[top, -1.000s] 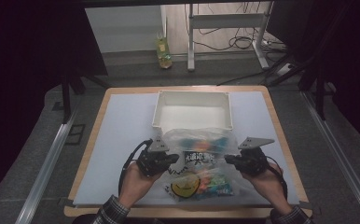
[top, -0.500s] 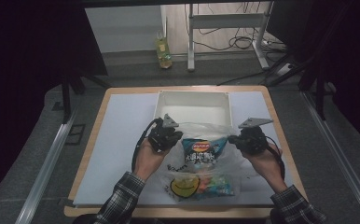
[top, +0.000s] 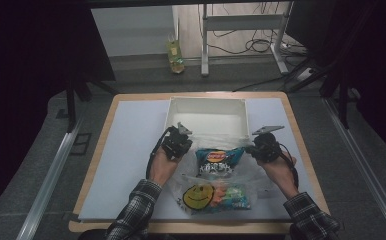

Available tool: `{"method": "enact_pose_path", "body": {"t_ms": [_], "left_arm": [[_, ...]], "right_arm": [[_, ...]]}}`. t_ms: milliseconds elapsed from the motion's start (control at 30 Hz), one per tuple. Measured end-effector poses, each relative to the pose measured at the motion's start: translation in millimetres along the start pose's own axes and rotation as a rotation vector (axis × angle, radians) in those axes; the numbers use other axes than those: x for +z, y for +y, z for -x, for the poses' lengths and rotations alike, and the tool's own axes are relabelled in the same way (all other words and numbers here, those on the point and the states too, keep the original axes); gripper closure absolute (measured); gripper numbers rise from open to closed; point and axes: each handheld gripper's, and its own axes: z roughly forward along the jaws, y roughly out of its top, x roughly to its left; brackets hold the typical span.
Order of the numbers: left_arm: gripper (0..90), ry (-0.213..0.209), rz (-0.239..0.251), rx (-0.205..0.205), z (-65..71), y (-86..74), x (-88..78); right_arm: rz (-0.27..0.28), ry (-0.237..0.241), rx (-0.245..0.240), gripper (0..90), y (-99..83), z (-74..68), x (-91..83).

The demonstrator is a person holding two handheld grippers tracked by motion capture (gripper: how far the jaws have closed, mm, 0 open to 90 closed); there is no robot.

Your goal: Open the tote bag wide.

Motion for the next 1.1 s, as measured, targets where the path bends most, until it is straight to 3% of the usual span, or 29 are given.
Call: {"method": "enact_pose_path", "body": {"t_ms": [200,367,467,567,800,833,933,1033,1100], "left_arm": [[89.2,0.013,-0.063,0.042,4.1,-19.0,-1.0],[89.2,-0.032,-0.113,0.066,8.4,-37.4,-3.9],[89.2,-0.1,-0.093,0.027,11.6,-53.8,-14.6],[89.2,-0.138,-0.085,0.015,15.1,-65.9,-23.8],[89.3,-0.195,-0.105,0.034,31.0,-88.8,-46.9],[89.2,-0.226,-0.127,0.023,34.8,-92.6,-53.4],[89.1,-0.235,-0.072,0.025,32.9,-83.3,-65.0],[89.0,-0.273,0.014,0.015,30.9,-61.4,-76.5],[89.0,-0.296,0.041,0.04,32.8,-45.4,-79.3]], "right_arm": [[-0.044,0.045,-0.002,89.2,-15.0,-7.9,12.3],[-0.063,0.095,-0.007,89.2,-26.6,-16.9,13.9],[-0.068,0.114,-0.021,89.2,-32.5,-24.1,12.4],[-0.07,0.142,-0.036,89.2,-40.4,-33.2,9.0],[-0.082,0.188,-0.071,89.2,-55.9,-51.1,-3.4],[-0.087,0.194,-0.099,89.2,-61.5,-56.7,-8.5],[-0.088,0.19,-0.115,89.2,-62.4,-59.7,-10.0],[-0.088,0.185,-0.116,89.1,-59.8,-59.1,-8.1],[-0.085,0.183,-0.112,89.1,-58.8,-57.7,-7.7]]}}
